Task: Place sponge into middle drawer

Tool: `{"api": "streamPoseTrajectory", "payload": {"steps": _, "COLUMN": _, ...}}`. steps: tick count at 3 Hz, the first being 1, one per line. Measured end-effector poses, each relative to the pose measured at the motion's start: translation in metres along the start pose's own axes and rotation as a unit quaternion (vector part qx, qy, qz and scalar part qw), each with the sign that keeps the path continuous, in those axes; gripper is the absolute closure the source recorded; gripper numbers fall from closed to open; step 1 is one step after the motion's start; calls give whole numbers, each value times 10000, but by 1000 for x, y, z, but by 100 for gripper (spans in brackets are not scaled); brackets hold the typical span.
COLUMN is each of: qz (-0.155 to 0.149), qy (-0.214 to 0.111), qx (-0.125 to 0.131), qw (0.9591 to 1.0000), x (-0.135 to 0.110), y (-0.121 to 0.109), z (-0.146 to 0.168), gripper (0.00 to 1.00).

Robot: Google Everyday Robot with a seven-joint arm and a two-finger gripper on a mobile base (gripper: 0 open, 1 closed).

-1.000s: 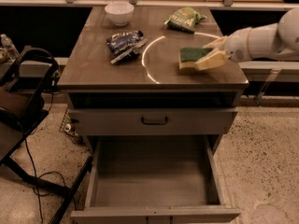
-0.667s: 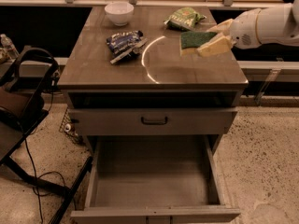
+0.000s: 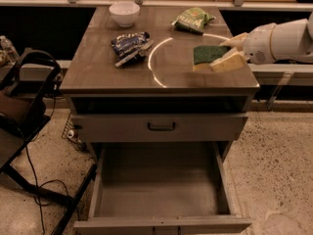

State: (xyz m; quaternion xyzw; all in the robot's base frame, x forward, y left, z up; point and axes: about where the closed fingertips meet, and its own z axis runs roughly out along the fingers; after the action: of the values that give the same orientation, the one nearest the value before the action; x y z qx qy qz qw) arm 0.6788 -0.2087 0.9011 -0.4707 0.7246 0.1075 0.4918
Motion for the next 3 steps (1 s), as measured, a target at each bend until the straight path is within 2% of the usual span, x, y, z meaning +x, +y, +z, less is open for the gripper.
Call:
{"api": "streamPoseTrajectory", "payload": {"steps": 1, "qz": -67, "qy": 115, "qx": 82, "qw": 9999, "x": 47, "y": 36, "z": -20, "gripper": 100}}
{"api": "streamPoseTrajectory", "payload": {"steps": 2, "qz": 120, "qy": 90, "qx": 287, "qw": 9995, "x": 80, "y": 77, "z": -49, "gripper": 100}}
{"api": "streamPoseTrajectory", "payload": {"steps": 3, "qz": 311, "qy": 598, "qx": 217, "qw": 9975, "x": 136, "y": 127, "z": -65, "gripper": 100}}
